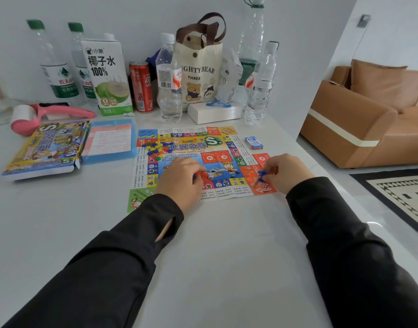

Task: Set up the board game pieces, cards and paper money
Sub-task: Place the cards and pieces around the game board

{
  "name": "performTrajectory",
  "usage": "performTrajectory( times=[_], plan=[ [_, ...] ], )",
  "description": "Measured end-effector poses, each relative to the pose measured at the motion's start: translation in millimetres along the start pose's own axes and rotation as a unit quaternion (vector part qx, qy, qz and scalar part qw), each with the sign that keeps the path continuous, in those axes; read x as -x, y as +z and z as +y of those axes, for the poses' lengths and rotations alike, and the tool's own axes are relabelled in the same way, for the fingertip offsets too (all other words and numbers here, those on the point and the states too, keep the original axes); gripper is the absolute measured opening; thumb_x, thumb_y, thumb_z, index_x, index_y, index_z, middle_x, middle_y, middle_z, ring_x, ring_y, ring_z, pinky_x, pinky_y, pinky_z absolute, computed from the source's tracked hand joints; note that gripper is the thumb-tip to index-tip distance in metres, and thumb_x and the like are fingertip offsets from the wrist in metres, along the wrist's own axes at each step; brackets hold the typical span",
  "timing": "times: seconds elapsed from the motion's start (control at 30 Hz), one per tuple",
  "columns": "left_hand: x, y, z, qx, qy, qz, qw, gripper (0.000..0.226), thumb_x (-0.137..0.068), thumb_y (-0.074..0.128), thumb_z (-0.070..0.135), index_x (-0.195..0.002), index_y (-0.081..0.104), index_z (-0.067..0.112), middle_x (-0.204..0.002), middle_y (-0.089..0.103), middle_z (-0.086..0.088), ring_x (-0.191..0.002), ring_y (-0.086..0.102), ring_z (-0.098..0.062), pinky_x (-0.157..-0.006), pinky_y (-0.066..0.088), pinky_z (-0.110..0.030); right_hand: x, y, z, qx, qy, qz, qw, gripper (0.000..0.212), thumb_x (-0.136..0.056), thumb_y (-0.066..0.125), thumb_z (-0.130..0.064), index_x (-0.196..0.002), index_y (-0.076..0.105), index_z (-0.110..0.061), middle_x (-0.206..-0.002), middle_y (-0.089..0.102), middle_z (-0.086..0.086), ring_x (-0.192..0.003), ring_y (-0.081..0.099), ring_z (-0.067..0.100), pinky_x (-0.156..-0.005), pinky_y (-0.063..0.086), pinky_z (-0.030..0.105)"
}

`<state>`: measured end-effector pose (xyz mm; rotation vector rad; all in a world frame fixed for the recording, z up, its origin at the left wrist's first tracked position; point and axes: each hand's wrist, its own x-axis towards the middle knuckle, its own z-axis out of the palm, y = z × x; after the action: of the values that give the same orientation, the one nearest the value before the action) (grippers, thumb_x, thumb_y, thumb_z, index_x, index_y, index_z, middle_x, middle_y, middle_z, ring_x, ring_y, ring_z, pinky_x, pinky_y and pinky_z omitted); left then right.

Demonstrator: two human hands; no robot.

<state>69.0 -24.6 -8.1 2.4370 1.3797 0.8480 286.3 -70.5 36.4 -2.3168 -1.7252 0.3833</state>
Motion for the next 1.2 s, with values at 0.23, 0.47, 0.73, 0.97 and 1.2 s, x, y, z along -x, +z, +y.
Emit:
performTrajectory(
  times=[0.23, 0.47, 0.73, 0.97, 1.2],
  plan=[
    [-0.4, -0.9, 1.1, 0.002, -0.005, -0.001, 1.000, 0.028, -0.092, 0.045, 0.010, -0.112, 0.065, 0.014, -0.116, 0.062, 0.002, -0.114, 0.046, -0.013, -0.088, 0.030, -0.017, 1.1, 0.0, -0.7, -0.004, 0.000, -0.001, 1.000, 0.025, -0.091, 0.057, -0.020, -0.115, 0.061, -0.017, -0.111, 0.058, 0.004, -0.092, 0.049, 0.016, -0.082, 0.039, 0.024],
    [-1.3, -2.3, 0.2, 0.009, -0.052, 0.007, 0.999, 0.031, -0.090, 0.048, 0.008, -0.115, 0.064, 0.015, -0.119, 0.061, 0.001, -0.116, 0.047, -0.016, -0.092, 0.038, -0.028, 1.3, -0.8, -3.7, 0.016, -0.003, 0.039, 0.999, 0.037, -0.085, 0.053, 0.001, -0.117, 0.058, -0.018, -0.114, 0.057, 0.005, -0.096, 0.049, 0.018, -0.085, 0.041, 0.027],
    [-4.1, -2.3, -1.8, -0.003, -0.095, -0.030, 0.995, 0.036, -0.089, 0.048, 0.012, -0.123, 0.058, 0.020, -0.126, 0.055, 0.002, -0.123, 0.040, -0.016, -0.098, 0.035, -0.030, 14.1, 20.3, -39.6, -0.049, -0.131, 0.250, 0.958, 0.036, -0.084, 0.042, 0.009, -0.106, 0.065, -0.008, -0.111, 0.058, 0.006, -0.109, 0.047, 0.021, -0.087, 0.036, 0.025],
    [-4.5, -0.8, -3.2, -0.016, -0.090, -0.018, 0.996, 0.029, -0.089, 0.050, 0.013, -0.113, 0.066, 0.018, -0.115, 0.061, 0.000, -0.115, 0.044, -0.019, -0.091, 0.038, -0.031, 15.5, 49.9, -73.7, 0.003, -0.232, 0.127, 0.964, 0.033, -0.087, 0.046, 0.003, -0.113, 0.063, -0.010, -0.113, 0.059, 0.005, -0.108, 0.046, 0.019, -0.091, 0.037, 0.025],
    [-4.4, 3.0, -7.9, 0.012, -0.066, 0.007, 0.998, 0.034, -0.086, 0.050, 0.005, -0.112, 0.067, 0.019, -0.115, 0.062, 0.001, -0.115, 0.047, -0.018, -0.092, 0.042, -0.032, 14.3, 53.6, -70.3, 0.033, -0.204, 0.091, 0.974, 0.027, -0.093, 0.047, -0.014, -0.115, 0.062, -0.016, -0.115, 0.053, 0.002, -0.110, 0.043, 0.017, -0.094, 0.037, 0.026]
  ],
)
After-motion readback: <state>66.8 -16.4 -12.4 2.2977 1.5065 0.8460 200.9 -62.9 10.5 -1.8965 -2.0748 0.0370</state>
